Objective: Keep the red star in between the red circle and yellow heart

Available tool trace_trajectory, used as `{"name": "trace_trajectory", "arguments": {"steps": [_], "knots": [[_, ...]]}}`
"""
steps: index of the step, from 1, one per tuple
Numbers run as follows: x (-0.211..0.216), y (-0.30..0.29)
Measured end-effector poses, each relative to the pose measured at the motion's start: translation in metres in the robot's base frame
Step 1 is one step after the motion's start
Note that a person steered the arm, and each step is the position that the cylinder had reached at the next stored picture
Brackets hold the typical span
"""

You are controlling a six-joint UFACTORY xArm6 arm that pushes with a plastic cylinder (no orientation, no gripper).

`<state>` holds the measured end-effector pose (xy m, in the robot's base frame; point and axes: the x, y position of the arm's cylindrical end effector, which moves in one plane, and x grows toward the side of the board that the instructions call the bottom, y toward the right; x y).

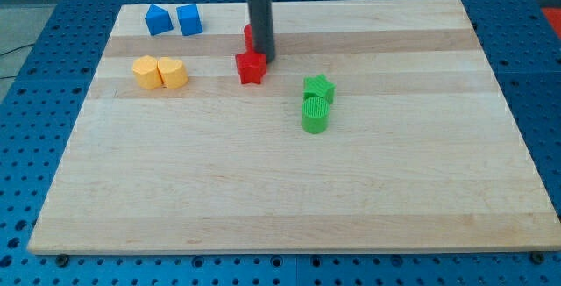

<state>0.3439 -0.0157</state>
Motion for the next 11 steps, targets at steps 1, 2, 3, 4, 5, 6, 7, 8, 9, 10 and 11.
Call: {"name": "trace_trajectory", "arguments": {"steps": [1,2,3,4,5,6,7,8,9,10,11], "knots": [[0.009,0.017],[0.025,-0.049],[0.041,-0.077],[0.029,-0.126],[0.025,-0.137],[0.025,-0.137],[0.03,-0.137],[0.03,-0.137],[0.029,-0.097],[0.004,-0.093],[-0.017,-0.09]]}}
